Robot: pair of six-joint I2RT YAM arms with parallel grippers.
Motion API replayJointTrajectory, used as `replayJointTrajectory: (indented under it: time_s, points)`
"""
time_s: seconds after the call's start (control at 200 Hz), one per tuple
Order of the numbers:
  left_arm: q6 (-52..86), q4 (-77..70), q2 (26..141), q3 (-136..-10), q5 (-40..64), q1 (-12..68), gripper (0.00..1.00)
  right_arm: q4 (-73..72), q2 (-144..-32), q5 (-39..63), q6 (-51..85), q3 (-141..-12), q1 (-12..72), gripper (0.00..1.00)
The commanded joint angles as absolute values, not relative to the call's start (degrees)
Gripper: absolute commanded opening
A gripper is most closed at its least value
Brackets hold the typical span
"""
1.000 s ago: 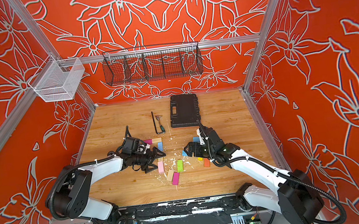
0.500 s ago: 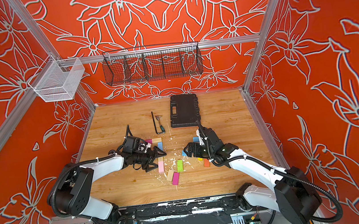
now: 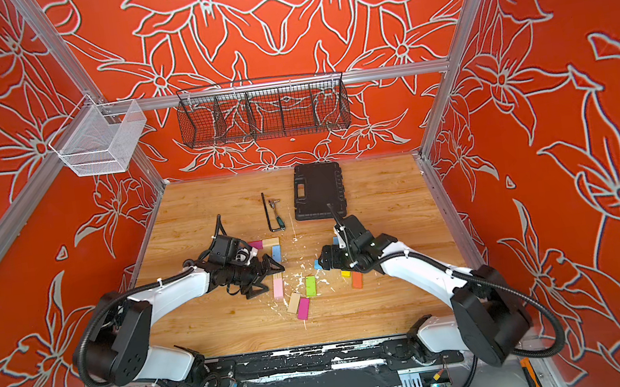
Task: Assemble the number 7 with building blocks
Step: Assemble the building block at the center of the board, then adjust the building block at the center of the board.
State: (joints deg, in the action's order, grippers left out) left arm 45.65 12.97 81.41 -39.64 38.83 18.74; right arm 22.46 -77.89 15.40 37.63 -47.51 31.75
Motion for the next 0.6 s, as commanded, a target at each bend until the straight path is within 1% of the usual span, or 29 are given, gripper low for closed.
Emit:
replayJointTrajectory:
  time_s: [0.0, 0.185, 0.26, 0.37, 0.445, 0.596]
  points:
    - [39.06, 24.09, 75.68, -44.96, 35.71, 17.25, 0.98, 31.43, -82.41, 14.22, 32.76, -52.8, 32.33, 0.79]
    - [28.27, 41.12, 71.15, -55.6, 30.69, 15.33, 0.98, 36.71, -88.81, 15.91, 25.47, -60.14, 33.31, 0.71]
    - [24.98, 45.49, 70.46, -58.8, 29.47, 14.32, 0.98, 39.75, -91.32, 17.21, 19.66, -63.52, 33.57, 0.71]
    - [22.39, 47.82, 69.6, -60.93, 29.4, 12.48, 0.98, 45.13, -94.76, 17.44, 10.85, -68.53, 34.32, 0.69]
    - [21.18, 48.31, 69.14, -61.43, 29.92, 11.15, 0.98, 47.95, -96.8, 15.61, 7.08, -70.77, 34.97, 0.69]
    - [18.84, 48.99, 68.65, -61.61, 30.65, 8.96, 0.98, 48.31, -99.17, 11.75, 0.97, -72.24, 36.85, 0.68]
